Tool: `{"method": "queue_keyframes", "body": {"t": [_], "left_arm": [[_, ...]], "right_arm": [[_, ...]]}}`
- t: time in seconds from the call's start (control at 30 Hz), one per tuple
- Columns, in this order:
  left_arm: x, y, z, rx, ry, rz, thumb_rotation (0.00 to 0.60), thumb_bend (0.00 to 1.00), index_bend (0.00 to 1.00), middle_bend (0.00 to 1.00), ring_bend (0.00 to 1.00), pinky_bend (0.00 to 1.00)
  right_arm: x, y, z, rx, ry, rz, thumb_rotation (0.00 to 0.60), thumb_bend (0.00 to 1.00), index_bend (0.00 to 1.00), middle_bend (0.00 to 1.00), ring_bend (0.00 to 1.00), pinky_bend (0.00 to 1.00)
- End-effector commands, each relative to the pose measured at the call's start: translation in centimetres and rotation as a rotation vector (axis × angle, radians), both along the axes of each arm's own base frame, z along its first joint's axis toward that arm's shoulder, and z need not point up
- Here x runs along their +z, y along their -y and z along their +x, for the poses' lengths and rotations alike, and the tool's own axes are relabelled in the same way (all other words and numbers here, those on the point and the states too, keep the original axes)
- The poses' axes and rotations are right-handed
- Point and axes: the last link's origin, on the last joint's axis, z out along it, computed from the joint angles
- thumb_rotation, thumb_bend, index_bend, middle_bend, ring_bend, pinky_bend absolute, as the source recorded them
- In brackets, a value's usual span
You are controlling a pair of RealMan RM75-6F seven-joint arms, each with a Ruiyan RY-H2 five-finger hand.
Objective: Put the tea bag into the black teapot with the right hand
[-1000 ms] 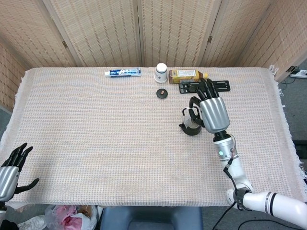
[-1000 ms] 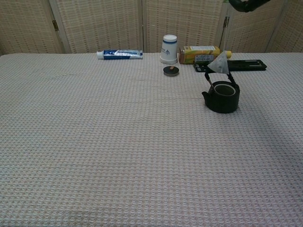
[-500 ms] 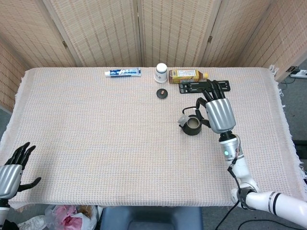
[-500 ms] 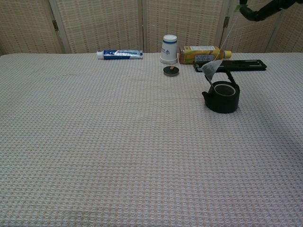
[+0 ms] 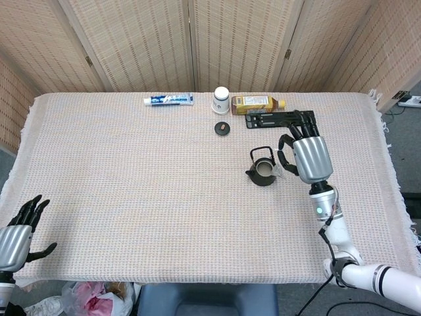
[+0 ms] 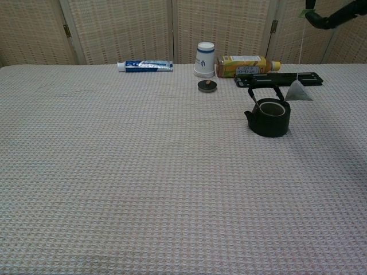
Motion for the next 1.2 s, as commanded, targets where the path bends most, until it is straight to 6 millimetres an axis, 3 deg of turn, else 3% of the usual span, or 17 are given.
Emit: {"method": "queue_keyframes", "body": {"t": [0.03,0.67,1.2], "left_arm": [[-0.1,-0.1,0.0,0.003,-0.002,-0.002,0.6,0.24,0.0,0.0,0.0,0.29],[-0.2,-1.0,-0.5,0.037,-0.009,-0.006,0.6,0.24,0.0,0.0,0.0,0.29],[0.0,-1.3,-0.7,0.048,-0.003,-0.003,0.6,0.24,0.0,0.0,0.0,0.29]], "right_arm": [[0.0,0.4,-0.9,-0.028,0.007,0.011,0.6,0.39,0.74,0.25,0.02,0.0],[-1.8,2.2,-3.4,-0.08,-0.003,0.054,0.6,0.39,0.74,0.25,0.02,0.0],[-2.4,2.9,-2.2,-0.052,0.007,0.061,0.6,0.39,0.74,0.25,0.02,0.0]]}}
